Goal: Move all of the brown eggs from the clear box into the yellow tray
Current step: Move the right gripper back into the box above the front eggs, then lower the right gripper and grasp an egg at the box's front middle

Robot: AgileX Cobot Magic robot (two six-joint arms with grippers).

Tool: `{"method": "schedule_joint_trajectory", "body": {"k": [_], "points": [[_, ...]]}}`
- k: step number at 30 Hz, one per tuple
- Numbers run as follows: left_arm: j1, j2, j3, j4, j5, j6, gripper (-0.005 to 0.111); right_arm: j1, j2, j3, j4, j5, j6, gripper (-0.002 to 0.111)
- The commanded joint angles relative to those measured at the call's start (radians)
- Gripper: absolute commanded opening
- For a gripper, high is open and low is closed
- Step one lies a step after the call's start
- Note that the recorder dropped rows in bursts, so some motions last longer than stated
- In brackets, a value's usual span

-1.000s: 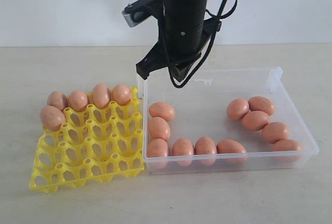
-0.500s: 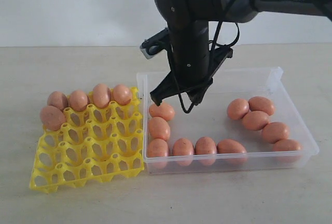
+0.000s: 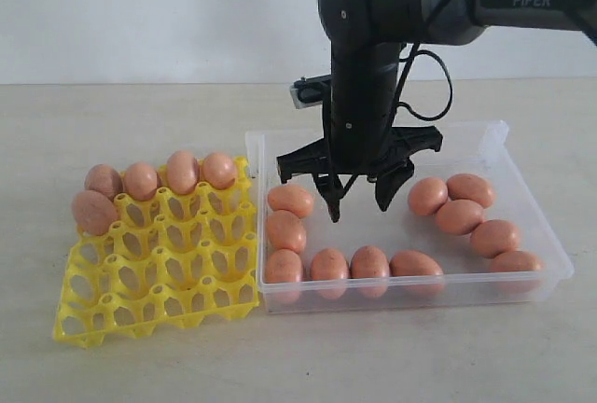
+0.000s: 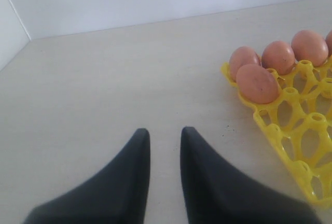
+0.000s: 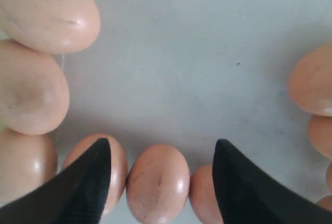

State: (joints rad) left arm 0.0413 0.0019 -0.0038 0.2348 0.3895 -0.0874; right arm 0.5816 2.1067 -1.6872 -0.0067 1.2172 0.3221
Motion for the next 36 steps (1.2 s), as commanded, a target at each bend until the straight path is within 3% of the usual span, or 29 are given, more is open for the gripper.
{"method": "schedule_joint_trajectory", "body": {"k": [1, 16, 36], "points": [[-0.005, -0.002, 0.004, -0.002, -0.007, -0.002, 0.022, -0.004, -0.001, 0.037, 0.1, 0.004, 0.017, 0.056], [-0.005, -0.002, 0.004, -0.002, -0.007, -0.002, 0.022, -0.004, -0.001, 0.198, 0.097, 0.004, 0.017, 0.056], [-0.005, -0.002, 0.004, -0.002, -0.007, -0.002, 0.022, -0.004, -0.009, 0.198, 0.072, -0.017, -0.013, 0.056]]}}
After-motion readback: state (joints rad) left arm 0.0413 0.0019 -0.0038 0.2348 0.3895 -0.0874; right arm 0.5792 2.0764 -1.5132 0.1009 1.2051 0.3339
